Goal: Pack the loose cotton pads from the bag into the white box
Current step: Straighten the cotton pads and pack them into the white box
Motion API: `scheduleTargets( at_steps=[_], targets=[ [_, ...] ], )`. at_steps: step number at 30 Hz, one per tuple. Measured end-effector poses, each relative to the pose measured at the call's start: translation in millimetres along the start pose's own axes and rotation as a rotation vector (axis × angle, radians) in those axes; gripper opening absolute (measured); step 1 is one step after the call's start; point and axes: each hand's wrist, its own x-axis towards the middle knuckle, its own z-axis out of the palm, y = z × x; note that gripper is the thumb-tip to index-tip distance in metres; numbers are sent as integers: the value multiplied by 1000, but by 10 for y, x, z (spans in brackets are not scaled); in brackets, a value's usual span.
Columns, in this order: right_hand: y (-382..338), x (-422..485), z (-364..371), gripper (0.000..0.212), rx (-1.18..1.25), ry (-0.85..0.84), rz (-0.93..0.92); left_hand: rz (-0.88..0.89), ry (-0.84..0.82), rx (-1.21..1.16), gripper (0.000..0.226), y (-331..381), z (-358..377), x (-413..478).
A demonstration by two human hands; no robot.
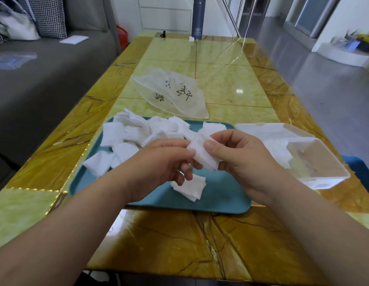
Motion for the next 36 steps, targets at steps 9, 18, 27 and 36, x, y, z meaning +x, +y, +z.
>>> scheduleTargets(
  at_steps=[9,18,27,36],
  targets=[
    [-18,4,2,26,77,2,11,-8,197,-20,21,-22,-4,22],
    [-65,1,0,12,206,8,55,-35,139,-48,16,-18,13,13],
    [-65,14,-12,12,277,9,97,-93,131,-47,16,-45,28,39],
    [-22,24,-7,8,177,47,95,-41,190,-15,17,-56,15,57]
  ],
)
